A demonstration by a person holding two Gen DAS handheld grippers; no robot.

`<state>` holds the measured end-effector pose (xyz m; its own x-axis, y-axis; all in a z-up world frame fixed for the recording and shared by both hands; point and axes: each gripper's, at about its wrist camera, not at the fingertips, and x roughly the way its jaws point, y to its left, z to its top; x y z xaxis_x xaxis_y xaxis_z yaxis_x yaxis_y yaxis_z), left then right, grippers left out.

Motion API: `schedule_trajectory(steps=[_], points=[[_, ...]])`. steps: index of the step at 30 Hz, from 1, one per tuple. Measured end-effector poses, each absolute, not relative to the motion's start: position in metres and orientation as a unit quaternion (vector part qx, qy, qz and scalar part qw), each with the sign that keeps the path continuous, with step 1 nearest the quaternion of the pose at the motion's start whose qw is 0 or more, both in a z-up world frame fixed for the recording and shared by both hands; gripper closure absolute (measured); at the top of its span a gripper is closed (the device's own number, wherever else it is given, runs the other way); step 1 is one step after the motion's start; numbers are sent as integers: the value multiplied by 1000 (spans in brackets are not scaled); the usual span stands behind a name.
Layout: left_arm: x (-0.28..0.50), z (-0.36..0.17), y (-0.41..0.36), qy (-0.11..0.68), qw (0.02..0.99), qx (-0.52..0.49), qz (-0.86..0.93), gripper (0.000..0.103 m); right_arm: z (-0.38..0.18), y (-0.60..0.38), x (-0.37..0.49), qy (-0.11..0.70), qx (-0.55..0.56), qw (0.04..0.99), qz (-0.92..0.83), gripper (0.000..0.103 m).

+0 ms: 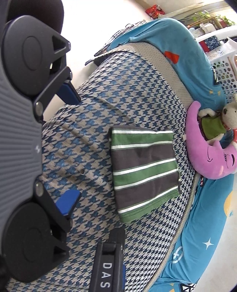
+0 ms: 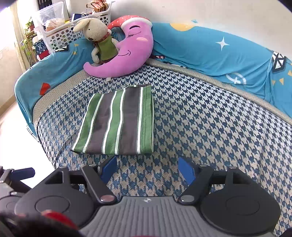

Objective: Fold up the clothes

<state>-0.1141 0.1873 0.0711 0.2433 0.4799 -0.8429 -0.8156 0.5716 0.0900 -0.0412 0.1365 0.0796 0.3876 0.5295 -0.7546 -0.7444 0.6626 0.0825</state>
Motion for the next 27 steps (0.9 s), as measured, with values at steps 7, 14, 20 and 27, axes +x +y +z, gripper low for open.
schedule_trajectory(steps=[7, 14, 20, 27], points=[[-108, 79, 186, 438, 772, -161, 432, 0, 84, 130, -44, 391, -131, 826, 385, 28], [-102, 77, 184, 443, 772, -154, 429, 0, 86, 130, -44, 388, -131, 826, 386, 28], [-100, 74, 180, 447, 772, -149, 426, 0, 86, 131, -44, 389, -129, 827, 384, 28], [-99, 72, 179, 448, 772, -148, 426, 0, 85, 133, -45, 388, -132, 827, 386, 28]])
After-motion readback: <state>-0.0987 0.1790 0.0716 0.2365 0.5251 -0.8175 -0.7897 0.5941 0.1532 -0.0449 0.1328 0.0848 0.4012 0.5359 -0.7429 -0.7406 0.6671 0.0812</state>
